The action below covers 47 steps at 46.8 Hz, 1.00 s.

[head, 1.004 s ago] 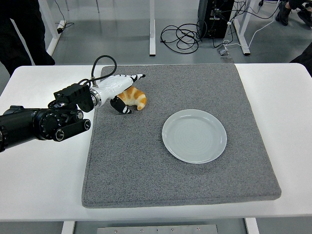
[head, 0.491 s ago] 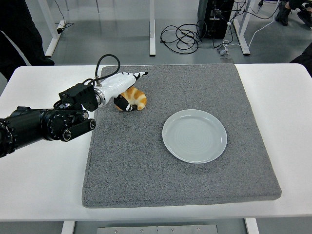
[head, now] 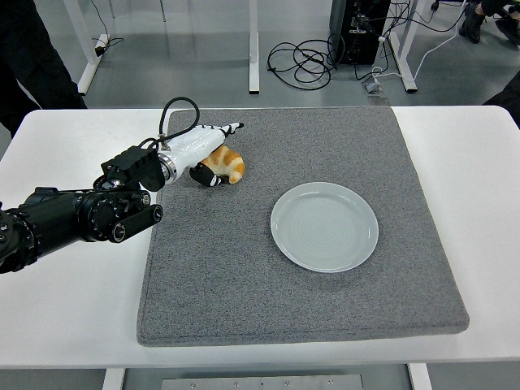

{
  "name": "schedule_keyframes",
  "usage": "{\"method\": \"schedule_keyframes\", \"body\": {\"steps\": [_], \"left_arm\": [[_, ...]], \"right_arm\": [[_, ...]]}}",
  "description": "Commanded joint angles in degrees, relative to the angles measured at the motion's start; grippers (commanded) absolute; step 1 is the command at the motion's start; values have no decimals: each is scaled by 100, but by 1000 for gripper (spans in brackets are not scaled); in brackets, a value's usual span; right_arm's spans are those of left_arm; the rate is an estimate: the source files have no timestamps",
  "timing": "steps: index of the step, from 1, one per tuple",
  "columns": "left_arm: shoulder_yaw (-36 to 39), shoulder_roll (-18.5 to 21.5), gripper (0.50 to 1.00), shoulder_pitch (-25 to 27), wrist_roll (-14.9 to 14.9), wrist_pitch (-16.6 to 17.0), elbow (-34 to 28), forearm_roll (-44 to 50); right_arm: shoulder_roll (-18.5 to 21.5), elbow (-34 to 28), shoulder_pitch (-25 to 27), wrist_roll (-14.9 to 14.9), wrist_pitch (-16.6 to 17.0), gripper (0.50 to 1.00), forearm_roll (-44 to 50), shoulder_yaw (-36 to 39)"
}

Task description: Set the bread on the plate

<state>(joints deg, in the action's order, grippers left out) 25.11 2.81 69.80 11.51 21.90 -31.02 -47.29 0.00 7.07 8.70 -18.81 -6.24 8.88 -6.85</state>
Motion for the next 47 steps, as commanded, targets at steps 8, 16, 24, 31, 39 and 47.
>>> {"method": "schedule_keyframes", "body": {"steps": [8,16,24,31,39,47], "left_arm": [[-68,-70,834,-133,-9,113,-10,79],[-68,-79,800,-177,-17,113,-1,79],[-68,-79,587,-177,-17,121,-1,79],[-59,-79,500,-99,79,113,-1,71],[-120,-35,500,376,387,104,-10,123],[-138,79,500,929,396,60,-10,238]], "right_arm": [[0,4,0,0,0,1000,0,0],[0,-4,0,0,0,1000,0,0],[0,-4,0,0,0,1000,0,0],[0,-4,0,0,0,1000,0,0],[0,4,0,0,0,1000,0,0],[0,-4,0,0,0,1000,0,0]]}}
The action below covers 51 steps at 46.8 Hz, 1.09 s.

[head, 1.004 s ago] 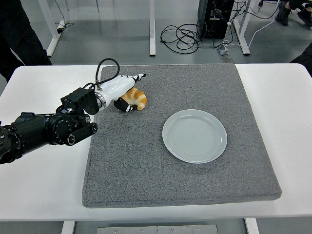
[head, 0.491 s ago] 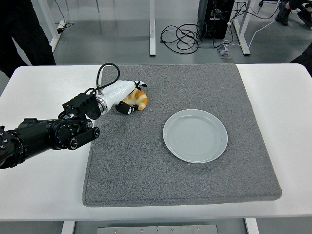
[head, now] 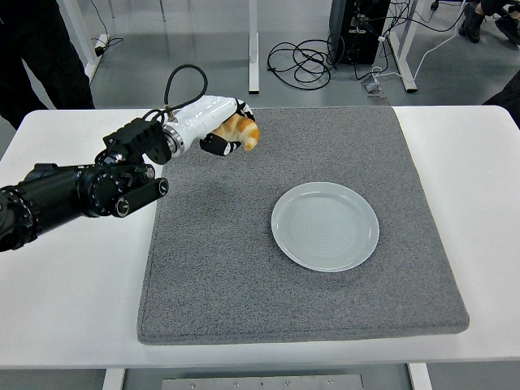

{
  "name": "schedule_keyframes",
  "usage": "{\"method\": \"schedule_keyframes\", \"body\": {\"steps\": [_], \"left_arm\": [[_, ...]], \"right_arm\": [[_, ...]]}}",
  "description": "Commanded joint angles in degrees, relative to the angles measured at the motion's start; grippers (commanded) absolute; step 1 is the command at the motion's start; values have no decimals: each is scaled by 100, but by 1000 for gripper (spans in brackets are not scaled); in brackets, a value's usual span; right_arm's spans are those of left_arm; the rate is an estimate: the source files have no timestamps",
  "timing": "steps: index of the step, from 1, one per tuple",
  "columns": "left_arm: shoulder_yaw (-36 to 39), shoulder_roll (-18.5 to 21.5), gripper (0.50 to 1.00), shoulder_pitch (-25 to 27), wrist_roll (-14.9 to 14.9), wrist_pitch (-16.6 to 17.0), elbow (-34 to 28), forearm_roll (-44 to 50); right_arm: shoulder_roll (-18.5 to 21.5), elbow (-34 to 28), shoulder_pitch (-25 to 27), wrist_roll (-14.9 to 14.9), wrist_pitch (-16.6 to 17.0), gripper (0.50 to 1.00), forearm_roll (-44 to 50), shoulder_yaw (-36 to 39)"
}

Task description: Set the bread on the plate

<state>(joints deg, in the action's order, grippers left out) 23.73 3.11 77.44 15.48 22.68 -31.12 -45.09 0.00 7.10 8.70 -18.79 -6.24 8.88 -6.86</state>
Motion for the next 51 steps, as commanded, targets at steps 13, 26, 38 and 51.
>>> {"method": "schedule_keyframes", "body": {"steps": [13,26,38,51], "left_arm": [[0,305,500,728,-10,-88,1,35],[0,313,500,834,-10,-211,1,35],[0,472,500,1159,-1,-405,1,35],[-9,472,500,1247,-1,-466,1,35]], "right_arm": [[0,2,0,-2,0,1000,0,0],[0,-7,0,-2,0,1000,0,0],[0,-6,0,-2,0,1000,0,0],[0,2,0,-2,0,1000,0,0]]}}
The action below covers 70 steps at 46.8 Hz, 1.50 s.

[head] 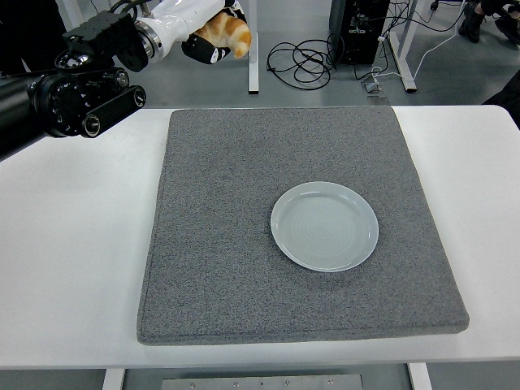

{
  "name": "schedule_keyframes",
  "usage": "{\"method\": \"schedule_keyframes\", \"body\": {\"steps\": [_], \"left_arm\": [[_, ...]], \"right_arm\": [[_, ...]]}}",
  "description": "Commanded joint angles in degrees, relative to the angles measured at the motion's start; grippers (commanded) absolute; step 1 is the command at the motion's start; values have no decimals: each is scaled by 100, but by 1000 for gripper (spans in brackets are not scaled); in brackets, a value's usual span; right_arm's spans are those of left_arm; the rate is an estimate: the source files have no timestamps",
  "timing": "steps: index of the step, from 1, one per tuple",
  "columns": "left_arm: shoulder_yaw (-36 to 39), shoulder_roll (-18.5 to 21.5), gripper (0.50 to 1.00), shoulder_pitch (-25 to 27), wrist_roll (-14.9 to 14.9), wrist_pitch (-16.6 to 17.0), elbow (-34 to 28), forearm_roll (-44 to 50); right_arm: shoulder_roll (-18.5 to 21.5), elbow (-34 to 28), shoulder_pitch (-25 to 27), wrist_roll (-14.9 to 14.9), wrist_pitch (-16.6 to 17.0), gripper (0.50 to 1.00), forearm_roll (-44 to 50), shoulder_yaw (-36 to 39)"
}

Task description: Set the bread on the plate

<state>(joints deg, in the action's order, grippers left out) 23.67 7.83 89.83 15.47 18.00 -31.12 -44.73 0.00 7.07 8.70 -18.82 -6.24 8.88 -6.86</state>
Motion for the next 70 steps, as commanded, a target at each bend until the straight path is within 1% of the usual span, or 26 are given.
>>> {"method": "schedule_keyframes", "body": {"steps": [1,17,27,41,46,59,65,70], "left_arm": [[-3,-1,500,8,0,1,0,-1],[-3,-18,500,69,-9,-7,0,-1],[-12,-141,500,96,-9,1,0,-1],[32,-783,500,219,-9,-43,0,-1],[67,-783,500,315,-9,-43,9,-9],[67,-783,500,350,-18,-25,0,-27],[67,-783,500,386,-9,-51,-210,-115],[76,-783,500,386,26,-60,-614,-194]], "right_arm": [[0,5,0,1,0,1000,0,0],[0,5,0,1,0,1000,0,0],[0,5,0,1,0,1000,0,0],[0,5,0,1,0,1000,0,0],[0,-4,0,1,0,1000,0,0],[0,5,0,1,0,1000,0,0],[0,5,0,1,0,1000,0,0],[0,5,0,1,0,1000,0,0]]}}
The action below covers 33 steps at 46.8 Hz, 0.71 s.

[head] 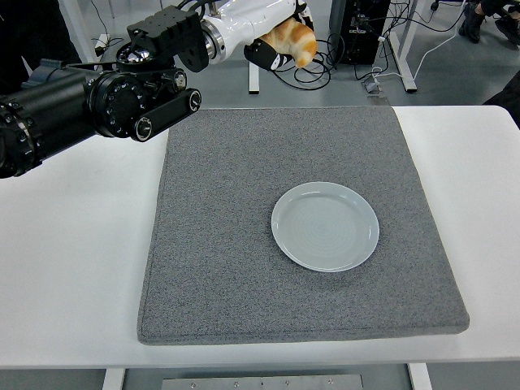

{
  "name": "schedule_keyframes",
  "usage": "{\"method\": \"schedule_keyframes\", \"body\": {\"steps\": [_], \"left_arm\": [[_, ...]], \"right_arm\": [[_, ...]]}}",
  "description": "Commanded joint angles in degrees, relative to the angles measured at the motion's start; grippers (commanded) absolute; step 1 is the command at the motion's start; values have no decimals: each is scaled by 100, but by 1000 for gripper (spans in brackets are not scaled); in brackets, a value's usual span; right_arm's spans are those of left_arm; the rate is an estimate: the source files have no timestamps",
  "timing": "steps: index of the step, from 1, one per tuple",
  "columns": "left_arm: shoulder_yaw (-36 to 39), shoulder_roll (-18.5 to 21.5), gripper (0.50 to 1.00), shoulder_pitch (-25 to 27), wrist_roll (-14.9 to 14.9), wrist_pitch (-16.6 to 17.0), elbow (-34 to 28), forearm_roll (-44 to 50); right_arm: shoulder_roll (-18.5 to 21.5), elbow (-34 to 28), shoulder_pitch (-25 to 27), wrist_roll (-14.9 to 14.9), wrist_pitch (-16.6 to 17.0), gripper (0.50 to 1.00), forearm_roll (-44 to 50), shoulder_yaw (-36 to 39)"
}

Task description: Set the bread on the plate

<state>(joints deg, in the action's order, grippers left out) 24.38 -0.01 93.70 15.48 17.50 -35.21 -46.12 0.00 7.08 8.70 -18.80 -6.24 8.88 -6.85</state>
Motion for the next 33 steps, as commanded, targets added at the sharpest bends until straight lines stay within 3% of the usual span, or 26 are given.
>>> {"method": "schedule_keyframes", "body": {"steps": [1,12,25,33], "left_arm": [[5,1,500,-1,25,-9,-284,-108],[-4,1,500,-89,34,-27,-1067,-943],[-21,1,500,-326,51,26,-1585,-1145],[-30,1,500,-712,60,263,-1779,-1549]], "right_arm": [[0,4,0,0,0,1000,0,0],[0,-5,0,0,0,1000,0,0],[0,4,0,0,0,1000,0,0],[0,-5,0,0,0,1000,0,0]]}}
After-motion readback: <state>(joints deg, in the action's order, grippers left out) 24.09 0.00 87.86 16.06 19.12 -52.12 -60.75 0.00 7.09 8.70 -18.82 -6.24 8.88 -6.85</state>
